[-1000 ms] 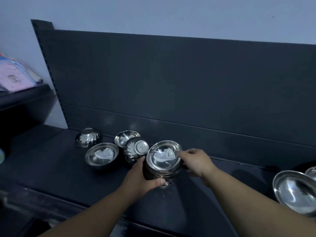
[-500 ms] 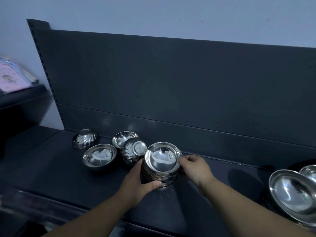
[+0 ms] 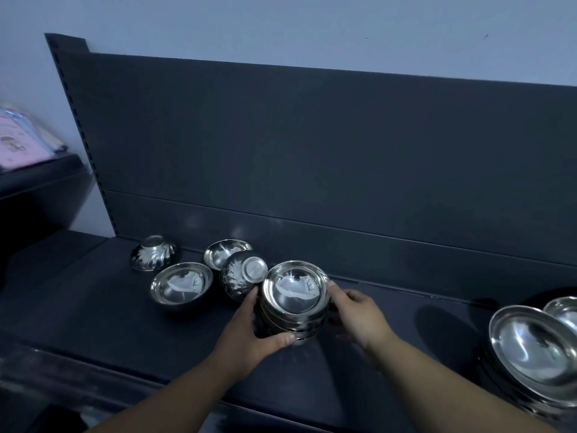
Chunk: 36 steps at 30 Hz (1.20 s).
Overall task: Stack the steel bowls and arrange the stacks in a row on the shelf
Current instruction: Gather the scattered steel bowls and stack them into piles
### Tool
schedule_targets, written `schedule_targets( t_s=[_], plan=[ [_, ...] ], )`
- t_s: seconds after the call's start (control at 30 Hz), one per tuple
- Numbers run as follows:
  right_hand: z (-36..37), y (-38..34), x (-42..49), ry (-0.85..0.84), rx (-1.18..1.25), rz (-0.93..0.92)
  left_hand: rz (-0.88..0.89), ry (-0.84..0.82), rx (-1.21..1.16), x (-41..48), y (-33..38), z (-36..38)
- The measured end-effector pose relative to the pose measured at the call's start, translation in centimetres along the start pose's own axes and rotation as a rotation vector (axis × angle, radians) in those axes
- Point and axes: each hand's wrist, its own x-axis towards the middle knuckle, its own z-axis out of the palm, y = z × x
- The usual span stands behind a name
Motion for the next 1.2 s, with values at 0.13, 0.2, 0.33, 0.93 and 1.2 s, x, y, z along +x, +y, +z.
schedule_targets(
  t_s=[0.13, 0.2, 0.33, 0.93, 1.2],
  plan=[
    [0.0, 0.4, -1.6, -0.063, 0.003, 0.045, -0.013, -0.021, -0.06, 0.3, 0.2, -0.5],
    [0.3, 0.4, -2.5, -0.092, 0.001, 0.054, -0.012, -0.044, -0.065, 0.6, 0.4, -0.8],
    [0.9, 0.4, -4.0, -0.07, 0.035, 0.057, -0.007, -0.131, -0.068, 0.9, 0.4, -1.2],
    [-5.4, 5.4, -9.3, 0.386, -0.045, 0.011, 0.011, -0.58, -0.018, 4.0, 1.7, 8.1],
    [-8.4, 6.4, -6.6, 0.397, -0.333, -0.024, 0.111, -0.488, 0.063, 6.6, 3.5, 13.3]
  ],
)
